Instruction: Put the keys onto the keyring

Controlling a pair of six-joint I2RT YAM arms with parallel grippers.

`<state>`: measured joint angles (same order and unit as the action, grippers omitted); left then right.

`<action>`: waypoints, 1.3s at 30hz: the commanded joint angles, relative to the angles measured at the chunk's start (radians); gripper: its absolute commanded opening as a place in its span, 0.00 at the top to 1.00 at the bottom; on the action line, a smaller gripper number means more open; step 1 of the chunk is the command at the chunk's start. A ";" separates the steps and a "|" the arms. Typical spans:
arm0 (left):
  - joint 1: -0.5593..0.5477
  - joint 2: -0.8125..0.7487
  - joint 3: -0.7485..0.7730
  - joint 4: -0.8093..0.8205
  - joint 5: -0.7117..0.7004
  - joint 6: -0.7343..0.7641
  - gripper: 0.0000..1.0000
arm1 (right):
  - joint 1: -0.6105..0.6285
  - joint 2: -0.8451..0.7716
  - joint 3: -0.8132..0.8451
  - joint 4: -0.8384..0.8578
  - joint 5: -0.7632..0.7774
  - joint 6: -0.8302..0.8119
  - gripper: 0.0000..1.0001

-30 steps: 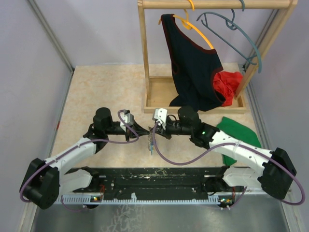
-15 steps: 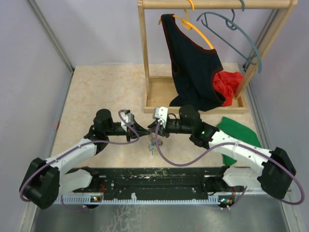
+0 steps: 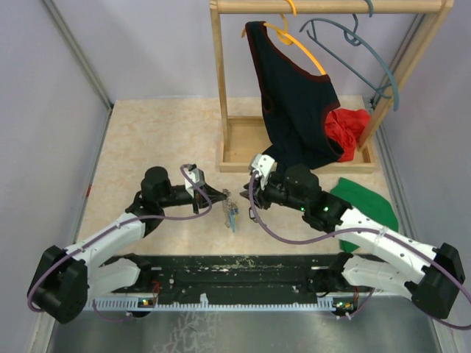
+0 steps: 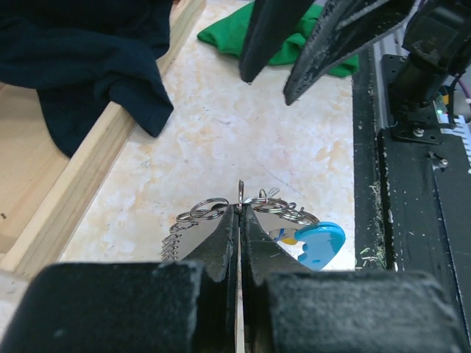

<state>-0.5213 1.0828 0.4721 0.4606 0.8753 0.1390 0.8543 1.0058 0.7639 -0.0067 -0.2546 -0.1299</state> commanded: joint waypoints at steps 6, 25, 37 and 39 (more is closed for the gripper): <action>0.002 -0.080 -0.029 -0.047 -0.149 0.013 0.99 | -0.006 -0.009 -0.066 -0.237 0.146 0.184 0.69; 0.004 -0.190 -0.098 -0.099 -0.404 0.031 0.99 | 0.032 0.485 0.081 -0.243 0.239 -0.003 0.76; 0.007 -0.188 -0.098 -0.099 -0.398 0.036 0.99 | 0.036 0.552 0.097 -0.256 0.233 -0.021 0.79; 0.007 -0.186 -0.099 -0.097 -0.395 0.036 0.99 | 0.036 0.553 0.096 -0.258 0.233 -0.016 0.80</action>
<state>-0.5190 0.9028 0.3862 0.3733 0.4786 0.1627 0.8818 1.5497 0.8192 -0.2790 -0.0223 -0.1390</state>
